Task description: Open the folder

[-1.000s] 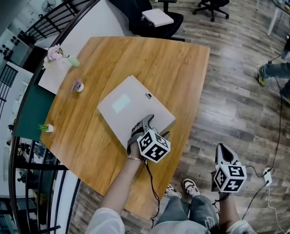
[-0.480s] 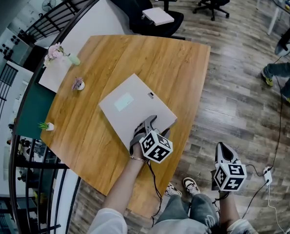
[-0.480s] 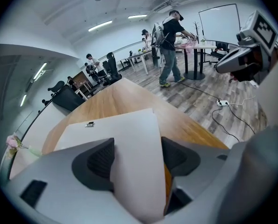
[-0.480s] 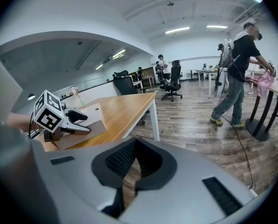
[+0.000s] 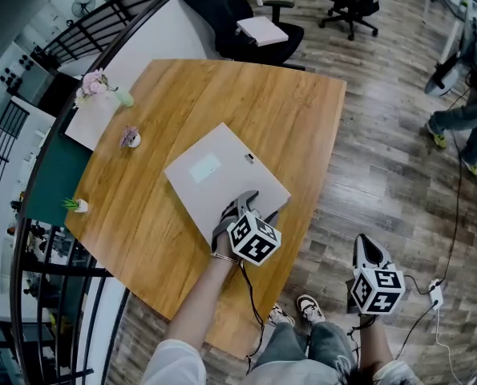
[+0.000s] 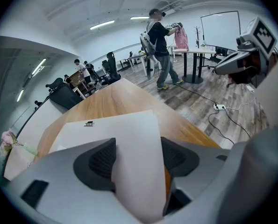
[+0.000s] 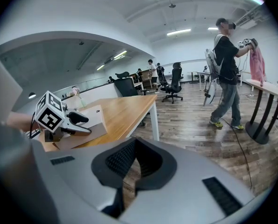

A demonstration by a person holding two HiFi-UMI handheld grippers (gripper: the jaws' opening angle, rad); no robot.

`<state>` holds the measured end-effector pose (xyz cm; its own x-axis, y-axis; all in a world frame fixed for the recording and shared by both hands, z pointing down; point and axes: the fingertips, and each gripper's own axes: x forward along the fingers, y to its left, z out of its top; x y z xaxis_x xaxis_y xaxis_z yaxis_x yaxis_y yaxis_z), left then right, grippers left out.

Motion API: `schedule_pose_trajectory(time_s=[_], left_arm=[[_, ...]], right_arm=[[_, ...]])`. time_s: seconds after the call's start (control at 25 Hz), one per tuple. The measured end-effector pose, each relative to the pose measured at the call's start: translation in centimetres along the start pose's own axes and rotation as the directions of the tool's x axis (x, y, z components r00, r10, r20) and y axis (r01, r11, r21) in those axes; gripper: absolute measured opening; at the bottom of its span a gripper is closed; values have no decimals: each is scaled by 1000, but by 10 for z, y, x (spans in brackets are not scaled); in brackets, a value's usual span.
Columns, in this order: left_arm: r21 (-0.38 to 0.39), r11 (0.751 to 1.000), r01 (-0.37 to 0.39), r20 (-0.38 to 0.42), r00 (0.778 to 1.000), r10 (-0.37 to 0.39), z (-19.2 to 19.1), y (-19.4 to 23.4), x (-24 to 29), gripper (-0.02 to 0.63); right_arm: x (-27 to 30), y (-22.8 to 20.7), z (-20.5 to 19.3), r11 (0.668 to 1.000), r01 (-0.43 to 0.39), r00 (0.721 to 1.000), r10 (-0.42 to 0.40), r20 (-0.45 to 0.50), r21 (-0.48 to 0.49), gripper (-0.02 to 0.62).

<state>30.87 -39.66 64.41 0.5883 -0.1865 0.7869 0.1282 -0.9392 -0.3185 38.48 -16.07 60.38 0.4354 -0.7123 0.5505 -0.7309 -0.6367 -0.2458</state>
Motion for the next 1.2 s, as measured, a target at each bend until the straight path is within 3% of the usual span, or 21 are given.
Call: schedule_pose_trajectory(time_s=[0.36, 0.76, 0.96, 1.2], left_arm=[[-39, 999, 30, 18, 999, -29, 5, -1, -13, 264], [-98, 995, -10, 97, 995, 19, 16, 9, -49, 219], [-161, 986, -33, 137, 989, 55, 17, 13, -76, 200], [-285, 956, -69, 177, 976, 123, 16, 25, -110, 160]], right_arm=[[-7, 2, 10, 1000, -7, 1000, 7, 13, -11, 2], [-10, 17, 28, 999, -40, 998, 42, 40, -36, 2], [-15, 29, 37, 996, -64, 996, 67, 51, -56, 2], [-17, 49, 57, 991, -99, 991, 106, 80, -89, 2]])
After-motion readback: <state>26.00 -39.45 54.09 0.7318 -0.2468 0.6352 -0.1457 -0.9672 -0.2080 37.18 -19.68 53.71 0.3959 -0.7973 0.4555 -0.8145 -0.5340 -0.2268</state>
